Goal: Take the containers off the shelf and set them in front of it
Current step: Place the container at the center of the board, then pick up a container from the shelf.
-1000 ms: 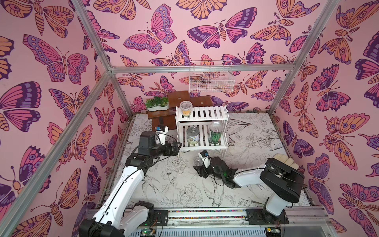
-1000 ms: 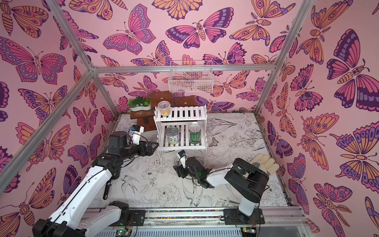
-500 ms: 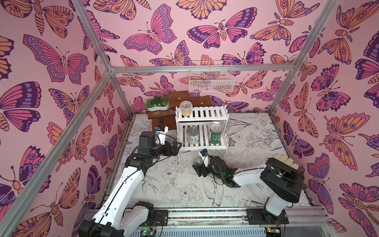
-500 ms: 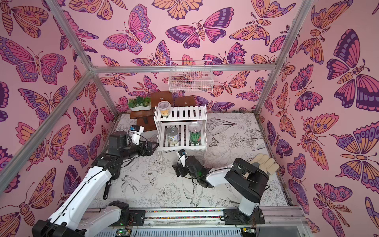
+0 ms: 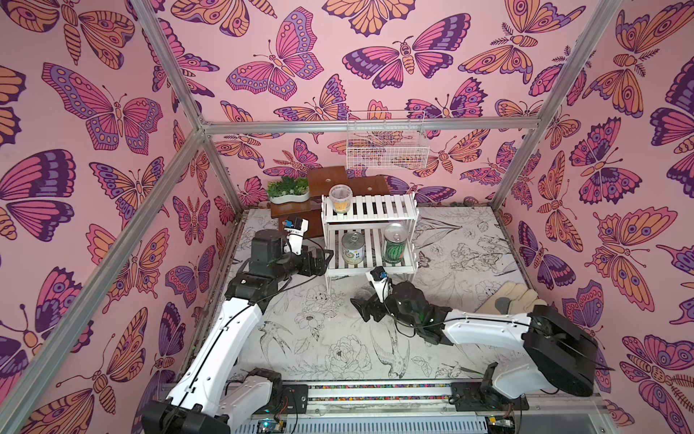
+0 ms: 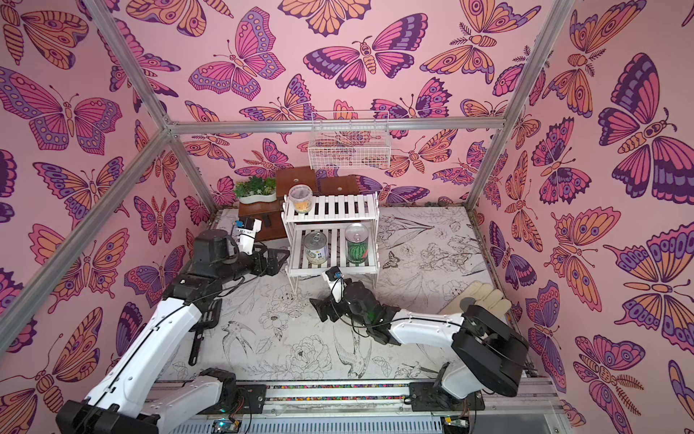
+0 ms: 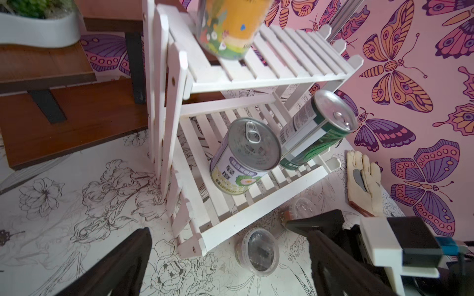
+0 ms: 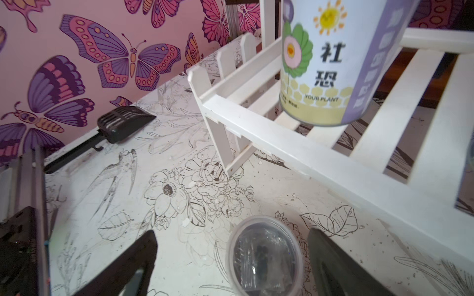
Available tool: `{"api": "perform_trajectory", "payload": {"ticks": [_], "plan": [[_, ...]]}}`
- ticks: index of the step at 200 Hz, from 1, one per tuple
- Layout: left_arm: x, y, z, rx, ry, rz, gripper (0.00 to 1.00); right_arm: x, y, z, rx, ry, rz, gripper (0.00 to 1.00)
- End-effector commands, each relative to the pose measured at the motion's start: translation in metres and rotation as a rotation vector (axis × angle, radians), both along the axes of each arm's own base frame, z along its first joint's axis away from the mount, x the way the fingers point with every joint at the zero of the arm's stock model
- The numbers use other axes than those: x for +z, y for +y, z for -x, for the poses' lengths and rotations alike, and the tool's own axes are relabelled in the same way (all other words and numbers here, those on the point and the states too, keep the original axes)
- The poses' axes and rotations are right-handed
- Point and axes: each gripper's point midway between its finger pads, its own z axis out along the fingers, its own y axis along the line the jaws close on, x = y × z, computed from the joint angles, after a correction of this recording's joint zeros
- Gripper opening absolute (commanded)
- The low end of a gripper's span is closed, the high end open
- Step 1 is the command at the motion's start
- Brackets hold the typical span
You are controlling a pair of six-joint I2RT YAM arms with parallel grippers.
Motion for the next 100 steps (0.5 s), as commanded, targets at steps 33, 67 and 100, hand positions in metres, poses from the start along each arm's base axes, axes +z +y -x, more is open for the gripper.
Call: {"api": "perform_trajectory", "payload": {"ticks": [33, 67, 100], "plan": [[0.041, -0.017, -0.019, -0.111, -0.119, -0.037, 0.99, 0.040, -0.027, 0.025, 0.022, 0.044, 0.023, 0.96], [0.054, -0.025, -0.034, -0.154, -0.146, -0.059, 0.99, 0.063, -0.050, 0.035, 0.004, 0.057, 0.040, 0.97], [0.053, -0.034, -0.056, -0.193, -0.139, -0.072, 0.99, 0.090, -0.079, 0.034, -0.039, 0.076, 0.030, 1.00]]}}
